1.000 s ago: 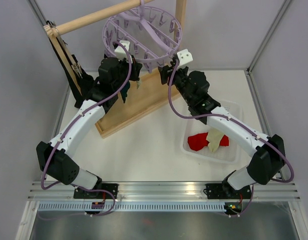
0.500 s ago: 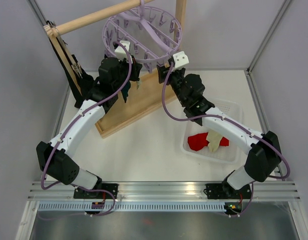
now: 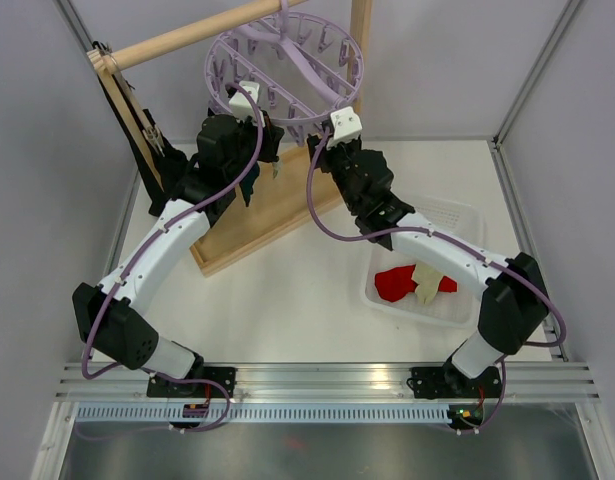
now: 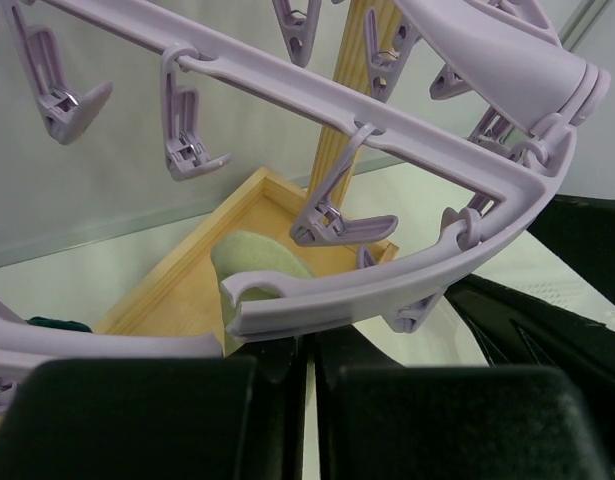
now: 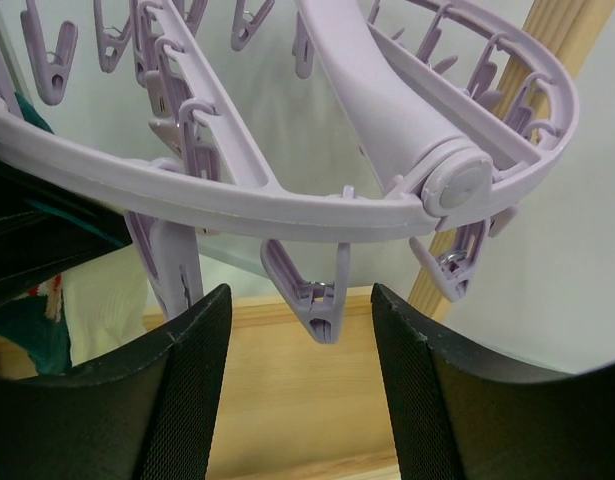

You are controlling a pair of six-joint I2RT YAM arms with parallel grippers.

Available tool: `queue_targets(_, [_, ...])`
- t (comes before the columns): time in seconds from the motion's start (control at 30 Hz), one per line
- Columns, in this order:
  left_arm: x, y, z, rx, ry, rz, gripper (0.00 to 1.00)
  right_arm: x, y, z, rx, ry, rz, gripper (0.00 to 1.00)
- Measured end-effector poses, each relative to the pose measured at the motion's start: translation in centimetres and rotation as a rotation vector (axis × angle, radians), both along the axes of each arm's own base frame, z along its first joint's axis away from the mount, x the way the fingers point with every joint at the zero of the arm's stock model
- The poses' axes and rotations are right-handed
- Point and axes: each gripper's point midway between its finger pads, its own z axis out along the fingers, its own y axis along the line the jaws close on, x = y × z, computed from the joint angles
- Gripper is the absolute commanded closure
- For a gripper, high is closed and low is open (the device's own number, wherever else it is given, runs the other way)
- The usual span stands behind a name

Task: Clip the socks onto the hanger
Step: Open the clamp at the hanger.

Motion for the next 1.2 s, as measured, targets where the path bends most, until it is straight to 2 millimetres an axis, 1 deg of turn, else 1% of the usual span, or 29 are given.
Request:
queue_targets(0.3, [0.0,0.0,0.0,0.001,0.001,0.0,0.98,0.6,-0.2,1.8,0.021,-0.037,-0.047,0.34])
queue_targets(0.53, [0.0,0.0,-0.2,0.004,0.006,0.0,0.98,1.1,-0.1,1.5,0.017,-0.032,-0.066,0.35])
queue_targets(0.7, [-0.1,0.0,-0.2,0.006,0.009,0.0,0.98,1.4,-0.2,1.9,0.019,-0.034,-0.082,0.4])
queue_targets(0.73, [-0.1,0.0,-0.3,0.007,0.009,0.0,0.98,1.4,-0.2,1.9,0.018,-0.033,-0.084,0.41])
queue_targets(0.77, [-0.1,0.0,-0.3,0.007,0.01,0.0,0.98,1.4,-0.3,1.8,0.017,-0.031,-0.085,0.46])
queue_targets(0.83, [-0.1,0.0,-0.3,0.008,0.011,0.0,0.98,1.4,-0.3,1.7,0.01,-0.027,-0.085,0.49])
queue_targets(0.87, [-0.1,0.0,-0.3,0.008,0.011,0.0,0.98,1.4,-0.3,1.7,0.008,-0.026,-0.085,0.53])
queue_targets(1.03, [-0.1,0.0,-0.3,0.008,0.011,0.0,0.98,1.4,-0.4,1.5,-0.002,-0.015,-0.092,0.64])
queue_targets(1.17, [-0.1,0.1,-0.3,0.008,0.011,0.0,0.98,1.4,-0.4,1.4,-0.008,-0.005,-0.092,0.71])
queue_targets(1.2, [-0.1,0.0,-0.3,0.008,0.011,0.0,0.98,1.4,-0.4,1.4,-0.008,-0.003,-0.092,0.75])
